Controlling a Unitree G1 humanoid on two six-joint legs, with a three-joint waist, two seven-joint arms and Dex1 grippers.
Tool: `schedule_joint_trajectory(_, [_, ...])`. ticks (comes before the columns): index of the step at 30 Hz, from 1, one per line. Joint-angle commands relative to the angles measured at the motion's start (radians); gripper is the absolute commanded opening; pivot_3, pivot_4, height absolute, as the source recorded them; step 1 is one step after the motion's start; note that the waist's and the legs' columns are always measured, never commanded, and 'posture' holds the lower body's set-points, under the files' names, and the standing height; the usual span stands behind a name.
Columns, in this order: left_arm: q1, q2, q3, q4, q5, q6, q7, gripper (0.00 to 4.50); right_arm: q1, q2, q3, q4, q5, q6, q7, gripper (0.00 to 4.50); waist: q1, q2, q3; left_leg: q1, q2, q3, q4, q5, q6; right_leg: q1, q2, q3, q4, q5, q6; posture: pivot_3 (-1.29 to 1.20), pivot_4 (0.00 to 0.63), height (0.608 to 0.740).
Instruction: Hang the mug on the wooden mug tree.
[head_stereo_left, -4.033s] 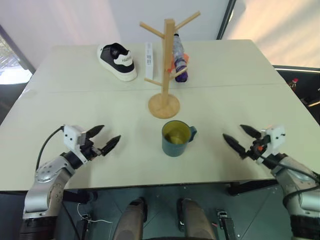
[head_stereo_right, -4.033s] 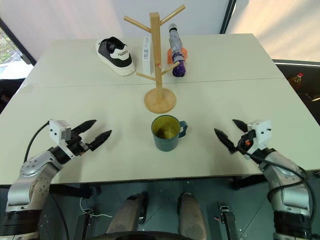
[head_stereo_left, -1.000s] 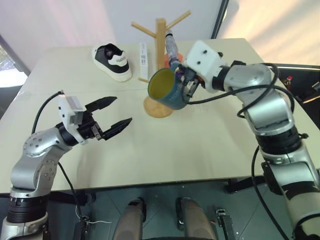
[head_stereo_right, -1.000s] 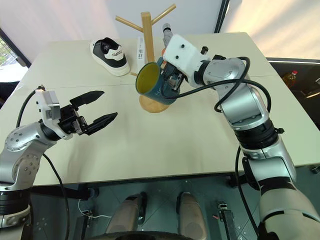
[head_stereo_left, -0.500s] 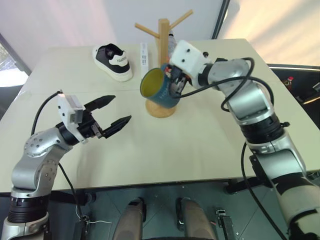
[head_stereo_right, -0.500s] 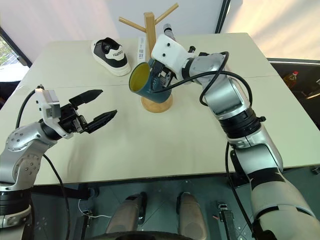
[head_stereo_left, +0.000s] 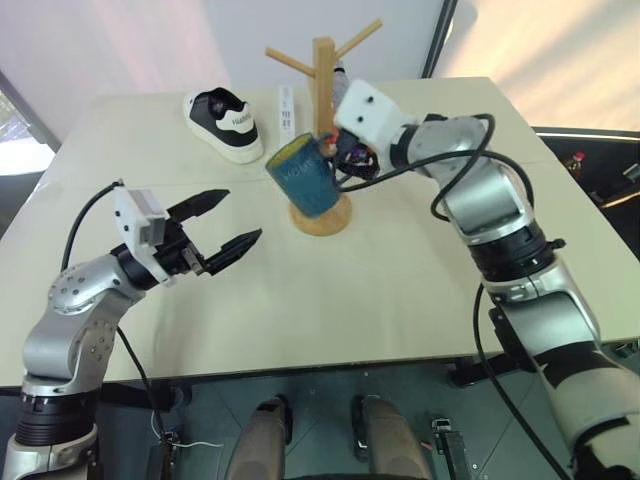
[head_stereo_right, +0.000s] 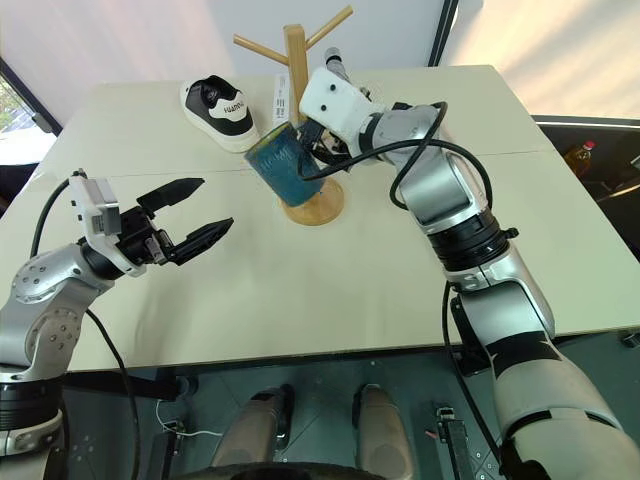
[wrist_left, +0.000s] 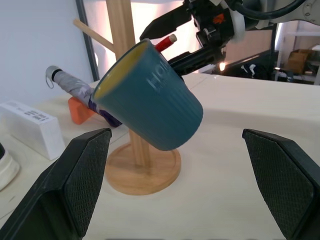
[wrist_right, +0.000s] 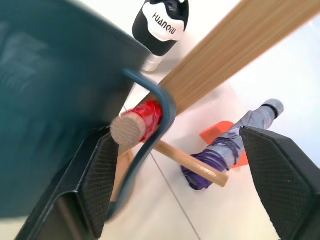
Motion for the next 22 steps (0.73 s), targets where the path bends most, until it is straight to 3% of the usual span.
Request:
schedule_joint_trajectory(1, [-0.007,0.003,0.050,-0.017,-0.011,-0.003,0.021,4.50,0.025,-0.074,-0.122,-0.124,0.038,-0.010,0.027,3.61,0.005,0.000,0.000,0.000,0.000,0.000,0.000,0.000,0.000,0.000,0.000,0.000,0.000,0.000,0.000,0.00,0.150,0.740])
schedule_joint_trajectory(5, [-0.006,-0.009,0.070,0.009,-0.009,0.006,0.058,4.50,0.110,-0.101,-0.259,-0.197,0.141,0.004,0.038,3.61,0.004,-0.001,0.000,0.000,0.000,0.001,0.000,0.000,0.000,0.001,-0.001,0.000,-0.001,0.000,0.000,0.00,0.150,0.740])
schedule_joint_trajectory(8, [0.005,-0.053,0.096,0.096,0.034,-0.010,0.146,4.50,0.335,-0.050,-0.473,-0.284,0.333,-0.021,0.058,3.61,0.005,-0.003,-0.001,0.002,0.000,0.001,0.000,0.000,0.000,0.003,0.000,0.000,-0.001,-0.001,0.001,0.00,0.150,0.740])
schedule_joint_trajectory(10, [0.021,-0.086,0.110,0.151,0.063,-0.030,0.193,4.50,0.485,0.001,-0.546,-0.320,0.422,-0.025,0.061,3.61,0.006,-0.003,-0.001,0.003,0.000,0.000,-0.001,0.000,0.000,0.004,0.000,0.000,-0.001,-0.001,0.002,0.00,0.150,0.740])
schedule_joint_trajectory(16, [0.071,-0.147,0.121,0.277,0.145,-0.071,0.270,4.50,0.743,0.125,-0.598,-0.236,0.482,-0.141,-0.008,3.61,-0.001,-0.002,-0.001,0.004,0.000,0.003,0.001,0.000,0.000,0.003,0.000,0.003,0.001,0.000,0.001,0.00,0.150,0.740])
schedule_joint_trajectory(22, [0.130,-0.173,0.142,0.346,0.173,-0.143,0.265,4.50,0.814,0.193,-0.602,-0.153,0.520,-0.245,-0.042,3.61,0.000,-0.002,-0.001,0.004,0.001,0.004,0.001,0.000,0.000,0.004,-0.001,0.003,-0.001,0.000,0.000,0.00,0.150,0.740])
